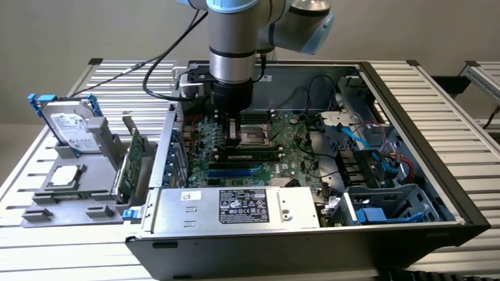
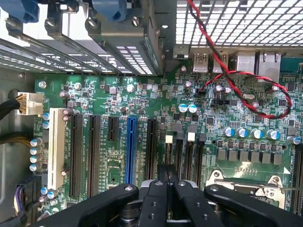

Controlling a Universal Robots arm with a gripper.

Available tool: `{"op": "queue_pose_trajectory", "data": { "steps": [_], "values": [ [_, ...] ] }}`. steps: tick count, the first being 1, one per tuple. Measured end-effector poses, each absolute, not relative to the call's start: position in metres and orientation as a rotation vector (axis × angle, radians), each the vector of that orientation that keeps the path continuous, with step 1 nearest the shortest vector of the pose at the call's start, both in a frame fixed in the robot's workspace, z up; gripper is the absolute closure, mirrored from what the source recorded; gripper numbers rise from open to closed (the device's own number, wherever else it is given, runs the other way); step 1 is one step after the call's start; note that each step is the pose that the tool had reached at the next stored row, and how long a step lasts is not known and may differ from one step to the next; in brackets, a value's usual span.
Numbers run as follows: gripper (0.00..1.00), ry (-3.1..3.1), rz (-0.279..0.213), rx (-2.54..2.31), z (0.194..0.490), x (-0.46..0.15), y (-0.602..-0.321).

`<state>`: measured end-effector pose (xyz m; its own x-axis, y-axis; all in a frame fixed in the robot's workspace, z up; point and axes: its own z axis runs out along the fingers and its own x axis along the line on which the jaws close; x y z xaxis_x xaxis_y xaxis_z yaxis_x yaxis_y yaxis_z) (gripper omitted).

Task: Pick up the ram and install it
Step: 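Press down the ram until it locks into place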

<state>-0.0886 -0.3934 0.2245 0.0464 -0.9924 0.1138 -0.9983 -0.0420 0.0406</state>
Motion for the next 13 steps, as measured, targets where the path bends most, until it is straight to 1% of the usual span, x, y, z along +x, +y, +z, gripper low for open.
{"op": "queue_pose_trajectory", "data": {
  "steps": [2, 7, 13],
  "values": [
    [0.89, -2.097, 0.082, 2.192, 0.225, -0.089, -0.393],
    [0.89, -2.096, 0.082, 2.191, 0.242, -0.089, -0.393],
    [0.89, -2.090, 0.081, 2.196, 0.243, -0.078, -0.393]
  ]
}}
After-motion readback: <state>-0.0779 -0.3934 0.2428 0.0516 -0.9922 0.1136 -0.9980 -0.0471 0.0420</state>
